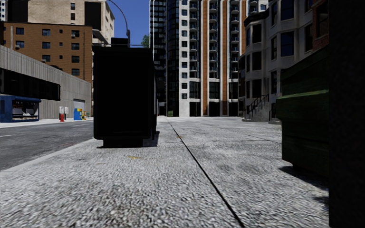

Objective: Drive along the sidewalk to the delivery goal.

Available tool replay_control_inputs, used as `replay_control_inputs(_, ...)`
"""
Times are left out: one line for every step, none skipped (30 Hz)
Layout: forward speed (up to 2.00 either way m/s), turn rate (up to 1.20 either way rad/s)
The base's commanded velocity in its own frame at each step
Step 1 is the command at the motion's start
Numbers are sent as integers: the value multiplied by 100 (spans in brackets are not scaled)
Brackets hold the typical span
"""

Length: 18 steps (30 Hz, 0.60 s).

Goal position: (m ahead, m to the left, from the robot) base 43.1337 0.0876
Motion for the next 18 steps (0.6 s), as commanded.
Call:
replay_control_inputs(200,-21)
replay_control_inputs(200,-21)
replay_control_inputs(200,-10)
replay_control_inputs(200,0)
replay_control_inputs(200,0)
replay_control_inputs(200,0)
replay_control_inputs(200,0)
replay_control_inputs(200,0)
replay_control_inputs(200,0)
replay_control_inputs(200,0)
replay_control_inputs(200,0)
replay_control_inputs(200,0)
replay_control_inputs(200,0)
replay_control_inputs(200,0)
replay_control_inputs(200,0)
replay_control_inputs(200,0)
replay_control_inputs(200,0)
replay_control_inputs(200,0)
